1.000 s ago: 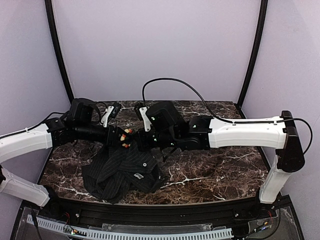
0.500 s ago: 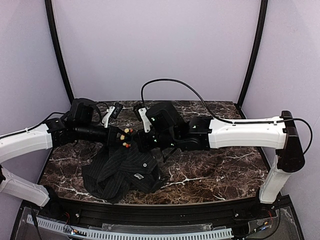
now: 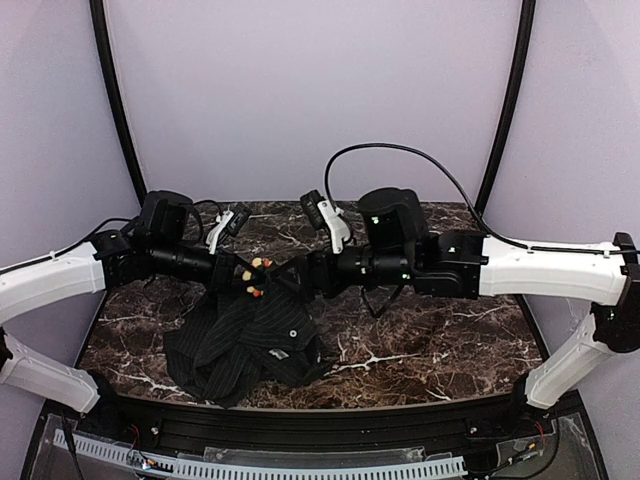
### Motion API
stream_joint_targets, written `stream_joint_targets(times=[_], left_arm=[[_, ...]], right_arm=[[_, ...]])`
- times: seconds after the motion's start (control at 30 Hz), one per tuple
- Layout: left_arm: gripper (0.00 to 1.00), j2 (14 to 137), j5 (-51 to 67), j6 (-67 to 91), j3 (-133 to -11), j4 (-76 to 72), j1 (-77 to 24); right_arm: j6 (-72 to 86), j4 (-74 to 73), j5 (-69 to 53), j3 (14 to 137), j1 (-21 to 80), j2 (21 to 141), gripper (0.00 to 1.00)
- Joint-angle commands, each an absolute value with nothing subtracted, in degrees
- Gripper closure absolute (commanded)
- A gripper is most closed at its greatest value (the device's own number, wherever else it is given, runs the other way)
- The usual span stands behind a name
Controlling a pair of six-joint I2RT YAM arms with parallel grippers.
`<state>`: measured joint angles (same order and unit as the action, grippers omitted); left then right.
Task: Remove the brooch from the garment
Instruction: Pass from the right arm to the left, then open the brooch with the crumpled clothing.
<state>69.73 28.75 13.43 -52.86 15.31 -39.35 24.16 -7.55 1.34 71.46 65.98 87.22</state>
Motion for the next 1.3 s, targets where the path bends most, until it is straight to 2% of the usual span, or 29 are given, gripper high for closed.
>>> stream_joint_targets(times=[0.0, 0.13, 0.23, 0.33, 0.67, 0.87, 1.1, 1.27], left_arm=[[0.99, 71.3, 39.27, 3.24, -58.9, 21.02, -38.94], [0.99, 74.28, 47.67, -3.8, -62.89, 26.75, -38.93], [0.99, 75.71, 54.52, -3.85, -62.69, 24.6, -38.89], [0.99, 75.84, 54.83, -4.87, -62.49, 25.22, -38.93], [0.99, 75.1, 58.19, -2.35, -59.98, 21.96, -38.95], [0.99, 75.23, 58.44, -1.82, -59.71, 21.41, -38.94], [0.99, 75.76, 58.2, -1.65, -59.78, 21.36, -38.93], [0.99, 76.01, 58.13, -1.51, -59.87, 21.27, -38.94]], right_arm=[[25.95, 4.59, -16.57, 65.56, 60.2, 80.87, 0.1], [28.9, 12.53, -29.5, 62.8, 56.83, 77.54, 0.07], [31.18, 15.45, -35.26, 63.2, 56.1, 77.76, 0.08], [32.56, 15.67, -38.73, 63.87, 56.06, 78.96, 0.12], [31.63, 12.73, -37.5, 65.3, 57.63, 84.22, 0.24], [31.61, 13.36, -37.17, 65.62, 57.73, 85.86, 0.27], [31.71, 13.43, -37.98, 65.59, 58.11, 86.62, 0.37], [31.98, 13.83, -38.44, 65.4, 58.2, 86.9, 0.38]])
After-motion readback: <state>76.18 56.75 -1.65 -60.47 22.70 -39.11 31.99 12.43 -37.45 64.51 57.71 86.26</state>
